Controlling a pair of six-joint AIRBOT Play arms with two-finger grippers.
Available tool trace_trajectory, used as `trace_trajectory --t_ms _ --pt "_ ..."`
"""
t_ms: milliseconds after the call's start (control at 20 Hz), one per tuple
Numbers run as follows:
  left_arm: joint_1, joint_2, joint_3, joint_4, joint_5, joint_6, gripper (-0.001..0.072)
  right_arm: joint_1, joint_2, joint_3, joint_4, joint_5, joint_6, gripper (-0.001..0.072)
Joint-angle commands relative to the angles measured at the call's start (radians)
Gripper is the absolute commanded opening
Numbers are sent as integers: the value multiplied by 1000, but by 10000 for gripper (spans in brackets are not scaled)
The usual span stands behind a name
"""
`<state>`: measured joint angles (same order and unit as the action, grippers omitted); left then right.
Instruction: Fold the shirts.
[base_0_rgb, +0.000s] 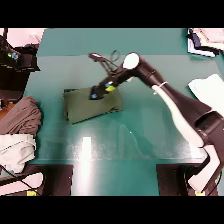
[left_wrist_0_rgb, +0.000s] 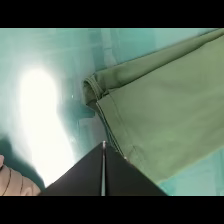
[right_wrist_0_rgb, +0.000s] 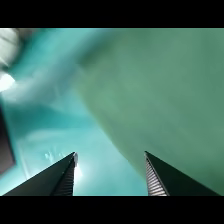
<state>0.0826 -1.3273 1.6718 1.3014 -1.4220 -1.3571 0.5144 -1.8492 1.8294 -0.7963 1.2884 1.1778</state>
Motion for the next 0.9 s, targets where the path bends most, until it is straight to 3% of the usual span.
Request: trace_trajectory --t_ms 0,50,100,150,350,650,800,850 --pt "1 1 0 -3 0 3 28 -171 83 -193 -67 18 49 481" --pt "1 0 0 -3 -1 3 28 -217 92 -232 -63 0 69 509" --pt "1 0 0 -5 -1 3 28 -262 91 -269 -29 -18 71 695" --pt "1 0 0 -14 -2 3 27 -295 83 -301 25 -40 71 720" --pt "1 0 0 -57 -2 3 28 -338 -14 -341 216 -52 70 715" --pt "1 0 0 -59 -2 4 28 -233 -124 -338 395 -166 -3 714" --pt "1 0 0 -59 -2 4 28 -183 -163 -271 410 -164 -13 711" --pt "1 0 0 -59 -3 4 28 -169 -175 -237 403 -164 -13 670"
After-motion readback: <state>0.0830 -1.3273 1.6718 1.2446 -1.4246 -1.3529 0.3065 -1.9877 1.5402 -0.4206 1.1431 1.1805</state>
